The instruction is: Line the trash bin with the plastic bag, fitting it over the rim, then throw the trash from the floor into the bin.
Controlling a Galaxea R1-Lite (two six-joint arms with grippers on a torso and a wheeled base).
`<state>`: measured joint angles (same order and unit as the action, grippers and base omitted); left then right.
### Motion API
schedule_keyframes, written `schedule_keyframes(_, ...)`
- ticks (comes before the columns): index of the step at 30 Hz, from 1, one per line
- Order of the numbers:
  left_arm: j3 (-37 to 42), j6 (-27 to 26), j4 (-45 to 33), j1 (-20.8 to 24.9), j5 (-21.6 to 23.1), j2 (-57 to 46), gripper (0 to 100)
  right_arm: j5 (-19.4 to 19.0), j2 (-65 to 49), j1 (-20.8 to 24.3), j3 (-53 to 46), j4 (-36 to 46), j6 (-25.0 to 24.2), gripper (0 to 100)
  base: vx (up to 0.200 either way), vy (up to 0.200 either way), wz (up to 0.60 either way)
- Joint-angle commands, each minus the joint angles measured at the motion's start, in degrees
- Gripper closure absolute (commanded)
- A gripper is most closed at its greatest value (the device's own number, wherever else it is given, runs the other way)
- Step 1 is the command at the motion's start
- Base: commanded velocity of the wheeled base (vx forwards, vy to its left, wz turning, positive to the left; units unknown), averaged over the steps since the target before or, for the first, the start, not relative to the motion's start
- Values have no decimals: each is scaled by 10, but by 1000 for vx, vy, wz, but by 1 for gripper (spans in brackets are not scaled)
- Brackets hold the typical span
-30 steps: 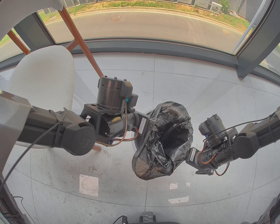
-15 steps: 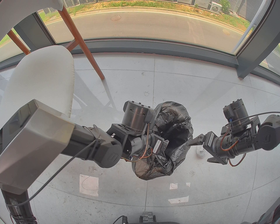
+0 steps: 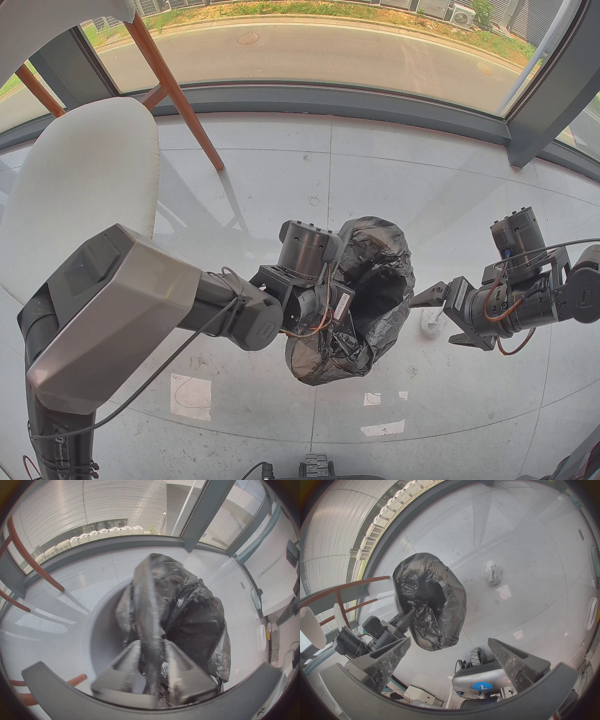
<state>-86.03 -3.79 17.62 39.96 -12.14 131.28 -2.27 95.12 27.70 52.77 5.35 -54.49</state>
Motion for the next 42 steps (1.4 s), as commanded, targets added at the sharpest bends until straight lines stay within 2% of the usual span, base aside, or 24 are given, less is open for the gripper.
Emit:
schedule_keyframes(1,-22,-3,-4,-1,-1,5,100,0,-13,3,-14,-1,0,0,0,0,0)
schedule_keyframes(10,-53,-25,-72,-3,-17,-30,100,0,-15,4,-20,-2,2,0,0,0,0)
schedule_keyframes(15,-75,-77,-109,-25,-31,-64,100,0,-20,4,-20,-2,2,0,0,0,0)
schedule_keyframes(24,-65,-107,-108,-76,-41,-77,100,0,-23,5,-21,-2,1,0,0,0,0)
schedule_keyframes(33,-61,-112,-108,-89,-39,-77,100,1,-25,-1,-28,-2,2,0,0,0,0)
schedule_keyframes(34,-61,-113,-106,-89,-39,-77,0,1,-28,-5,-28,-2,2,0,0,0,0)
schedule_keyframes(36,-61,-115,-104,-89,-39,-78,0,0,-31,-19,-28,-2,3,0,0,0,0)
schedule_keyframes(39,-49,-112,-106,-89,-37,-98,0,-10,-39,-68,-29,-2,18,0,0,0,0)
schedule_keyframes(42,-17,-105,-107,-88,-34,-132,0,-40,-42,-128,-40,-3,66,0,0,0,0)
